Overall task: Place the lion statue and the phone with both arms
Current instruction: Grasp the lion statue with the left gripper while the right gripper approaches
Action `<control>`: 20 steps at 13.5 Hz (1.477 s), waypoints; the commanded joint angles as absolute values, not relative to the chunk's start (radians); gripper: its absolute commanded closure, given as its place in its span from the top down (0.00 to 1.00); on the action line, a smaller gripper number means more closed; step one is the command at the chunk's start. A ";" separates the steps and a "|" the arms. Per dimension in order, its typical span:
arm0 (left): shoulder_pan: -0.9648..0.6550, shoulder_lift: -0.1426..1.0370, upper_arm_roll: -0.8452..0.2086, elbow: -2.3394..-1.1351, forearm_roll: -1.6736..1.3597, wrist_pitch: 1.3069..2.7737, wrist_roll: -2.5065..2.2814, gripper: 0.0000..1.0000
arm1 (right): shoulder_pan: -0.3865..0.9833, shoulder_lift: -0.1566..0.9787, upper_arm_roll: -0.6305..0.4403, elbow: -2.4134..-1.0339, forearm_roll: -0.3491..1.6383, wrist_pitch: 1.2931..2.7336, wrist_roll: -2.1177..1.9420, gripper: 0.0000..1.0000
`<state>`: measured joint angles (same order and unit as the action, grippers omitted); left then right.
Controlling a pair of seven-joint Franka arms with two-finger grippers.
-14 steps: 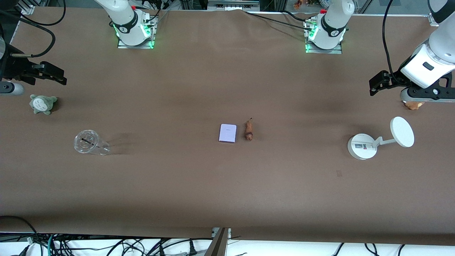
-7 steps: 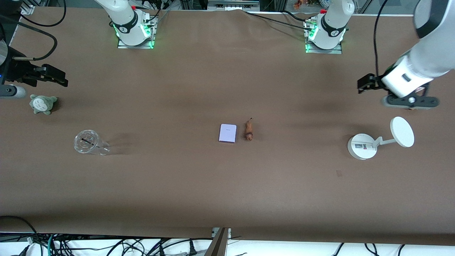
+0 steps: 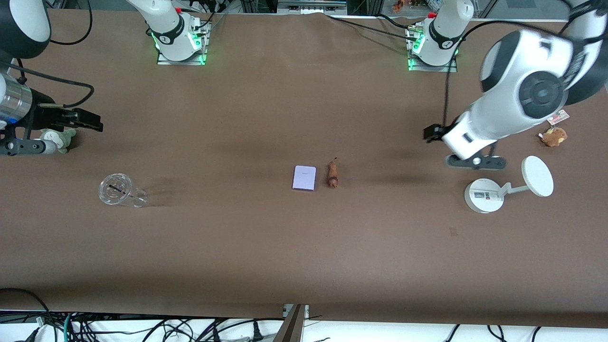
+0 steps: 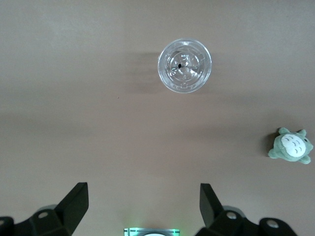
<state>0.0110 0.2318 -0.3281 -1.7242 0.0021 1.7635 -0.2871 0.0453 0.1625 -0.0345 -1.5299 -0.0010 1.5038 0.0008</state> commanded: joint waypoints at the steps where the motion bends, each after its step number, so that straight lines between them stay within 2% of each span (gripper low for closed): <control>1: -0.004 0.326 -0.409 -1.717 -0.002 1.900 -0.412 1.00 | 0.051 0.175 -0.025 -1.509 0.015 1.505 0.012 1.00; 7: -0.195 0.560 -0.411 -1.713 0.155 2.277 -0.621 1.00 | 0.077 0.245 -0.020 -1.491 0.015 1.584 0.015 1.00; 9: -0.231 0.589 -0.410 -1.713 0.217 2.295 -0.698 1.00 | 0.112 0.276 -0.020 -1.491 0.012 1.627 0.017 1.00; 11: -0.255 0.650 -0.411 -1.709 0.340 2.386 -0.803 1.00 | 0.123 0.333 -0.020 -1.491 0.017 1.667 0.046 1.00; 17: -0.290 0.730 -0.407 -1.701 0.480 2.463 -0.903 1.00 | 0.227 0.443 -0.020 -1.494 0.017 1.804 0.166 1.00; 18: -0.284 0.732 -0.408 -1.701 0.480 2.480 -0.904 0.86 | 0.241 0.463 -0.020 -1.494 0.017 1.825 0.181 1.00; 19: -0.282 0.727 -0.408 -1.701 0.480 2.480 -0.904 0.49 | 0.258 0.481 -0.020 -1.496 0.017 1.850 0.193 1.00; 20: -0.282 0.727 -0.408 -1.703 0.480 2.480 -0.902 0.29 | 0.271 0.504 -0.020 -1.496 0.017 1.870 0.199 1.00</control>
